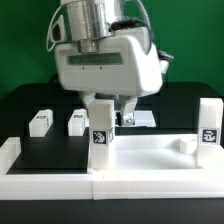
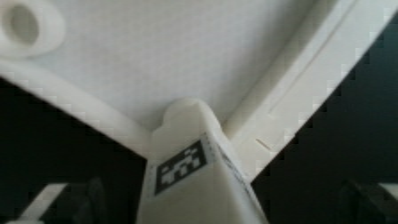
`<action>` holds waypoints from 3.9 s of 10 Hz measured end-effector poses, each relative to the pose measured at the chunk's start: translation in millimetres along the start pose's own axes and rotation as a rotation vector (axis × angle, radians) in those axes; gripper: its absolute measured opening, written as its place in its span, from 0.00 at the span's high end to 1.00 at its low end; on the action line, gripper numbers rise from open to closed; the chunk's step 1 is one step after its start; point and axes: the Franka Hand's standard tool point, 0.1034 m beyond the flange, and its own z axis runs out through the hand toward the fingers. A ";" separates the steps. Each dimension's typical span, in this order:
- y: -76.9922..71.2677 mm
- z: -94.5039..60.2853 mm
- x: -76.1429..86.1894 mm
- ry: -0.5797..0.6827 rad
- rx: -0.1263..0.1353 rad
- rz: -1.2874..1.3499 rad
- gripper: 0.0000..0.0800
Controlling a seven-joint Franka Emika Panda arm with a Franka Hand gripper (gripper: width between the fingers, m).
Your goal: Assemble desk
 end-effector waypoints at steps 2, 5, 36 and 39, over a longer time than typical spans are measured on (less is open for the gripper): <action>-2.0 1.4 -0.8 0.003 -0.013 -0.068 0.19; -2.0 2.0 -1.2 0.003 -0.014 -0.006 0.45; 6.0 2.2 10.7 0.060 0.005 0.122 0.64; 12.8 1.4 10.1 0.008 0.044 0.709 0.64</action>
Offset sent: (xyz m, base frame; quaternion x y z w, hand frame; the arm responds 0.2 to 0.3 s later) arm 0.0000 0.0000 0.0000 0.0000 0.0000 0.0000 1.0000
